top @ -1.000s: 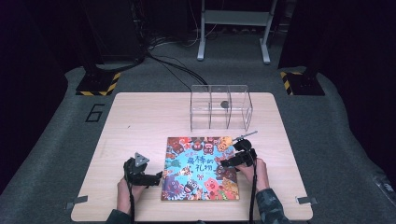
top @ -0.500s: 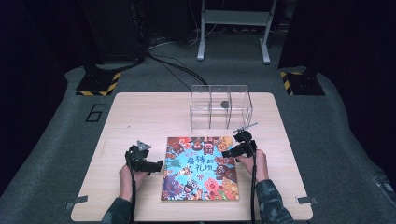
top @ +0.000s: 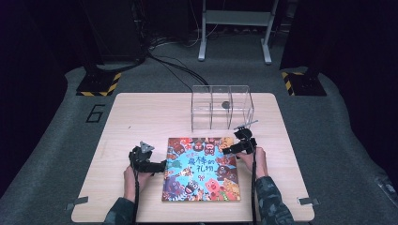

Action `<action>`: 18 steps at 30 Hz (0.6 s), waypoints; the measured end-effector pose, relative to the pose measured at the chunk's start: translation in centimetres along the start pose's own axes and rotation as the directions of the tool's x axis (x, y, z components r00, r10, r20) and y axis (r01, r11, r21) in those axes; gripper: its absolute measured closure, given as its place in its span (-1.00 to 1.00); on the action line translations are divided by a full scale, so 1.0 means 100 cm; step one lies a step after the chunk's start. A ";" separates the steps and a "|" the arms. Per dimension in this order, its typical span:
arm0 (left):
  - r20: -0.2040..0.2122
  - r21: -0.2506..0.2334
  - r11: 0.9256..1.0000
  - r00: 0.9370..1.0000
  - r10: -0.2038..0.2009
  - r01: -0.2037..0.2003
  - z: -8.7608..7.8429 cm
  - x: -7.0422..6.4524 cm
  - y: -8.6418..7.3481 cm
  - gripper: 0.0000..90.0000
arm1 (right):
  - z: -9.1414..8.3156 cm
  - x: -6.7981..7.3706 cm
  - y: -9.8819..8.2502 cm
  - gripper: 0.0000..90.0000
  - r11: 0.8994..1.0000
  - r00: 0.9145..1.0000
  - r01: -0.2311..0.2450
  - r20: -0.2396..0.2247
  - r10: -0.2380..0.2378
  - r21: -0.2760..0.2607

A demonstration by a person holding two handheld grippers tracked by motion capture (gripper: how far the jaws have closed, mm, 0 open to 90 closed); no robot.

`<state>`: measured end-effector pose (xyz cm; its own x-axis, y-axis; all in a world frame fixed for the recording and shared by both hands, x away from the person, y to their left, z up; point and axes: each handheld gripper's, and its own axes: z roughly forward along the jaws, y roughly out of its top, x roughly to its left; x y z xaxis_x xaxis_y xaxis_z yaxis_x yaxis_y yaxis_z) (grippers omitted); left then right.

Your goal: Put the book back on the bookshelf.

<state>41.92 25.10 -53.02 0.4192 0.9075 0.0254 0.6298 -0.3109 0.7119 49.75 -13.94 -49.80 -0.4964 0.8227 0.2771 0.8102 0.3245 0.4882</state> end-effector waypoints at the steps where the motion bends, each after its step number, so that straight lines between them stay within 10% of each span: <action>1: -0.001 -0.001 1.000 1.000 -0.002 0.002 0.000 0.000 0.000 -1.00 | 0.001 0.001 0.001 -0.36 1.000 1.000 0.001 0.002 -0.001 0.003; 18: 0.001 -0.017 1.000 1.000 -0.013 0.013 0.001 -0.001 0.000 -1.00 | 0.000 -0.002 0.005 -0.26 0.999 0.999 -0.047 -0.014 0.047 0.008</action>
<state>41.92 24.97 -53.12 0.4119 0.9111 0.0152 0.6241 -0.2943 0.7239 50.26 -13.88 -49.61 -0.4622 0.8302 0.3115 0.8350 0.2892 0.4682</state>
